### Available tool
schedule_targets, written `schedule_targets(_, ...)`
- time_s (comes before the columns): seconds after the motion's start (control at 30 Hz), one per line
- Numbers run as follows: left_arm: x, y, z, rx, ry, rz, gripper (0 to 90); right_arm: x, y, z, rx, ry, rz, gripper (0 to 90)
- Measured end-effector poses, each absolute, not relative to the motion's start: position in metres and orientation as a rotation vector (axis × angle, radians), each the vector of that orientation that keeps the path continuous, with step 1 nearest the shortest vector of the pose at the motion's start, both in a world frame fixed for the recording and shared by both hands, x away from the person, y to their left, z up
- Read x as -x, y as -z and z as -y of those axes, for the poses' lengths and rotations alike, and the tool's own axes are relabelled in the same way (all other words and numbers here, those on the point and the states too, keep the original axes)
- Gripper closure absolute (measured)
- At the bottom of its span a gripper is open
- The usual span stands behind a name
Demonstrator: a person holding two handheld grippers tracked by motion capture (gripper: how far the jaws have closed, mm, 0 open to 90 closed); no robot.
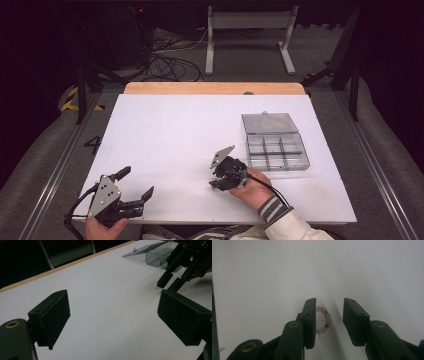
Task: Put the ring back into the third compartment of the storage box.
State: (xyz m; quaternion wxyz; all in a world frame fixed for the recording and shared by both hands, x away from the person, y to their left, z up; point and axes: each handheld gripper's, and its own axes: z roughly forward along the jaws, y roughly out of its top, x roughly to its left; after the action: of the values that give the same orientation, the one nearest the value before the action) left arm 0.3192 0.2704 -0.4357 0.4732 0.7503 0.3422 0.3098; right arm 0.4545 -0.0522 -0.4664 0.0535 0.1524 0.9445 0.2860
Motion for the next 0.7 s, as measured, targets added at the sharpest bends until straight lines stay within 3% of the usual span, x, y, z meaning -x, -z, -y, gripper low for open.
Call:
schedule_targets(0.57, -0.3198, 0.4356, -0.2707, -1.844, -0.764, -0.833, 11.4, -0.4511, 0.4692, 0.0496, -0.433, -0.798, -2.873, 85.0)
schedule_targets(0.7, -0.3198, 0.4356, -0.2706, -1.844, -0.764, -0.832, 11.4, -0.4509, 0.4693, 0.0496, -0.435, -0.800, -2.875, 86.2)
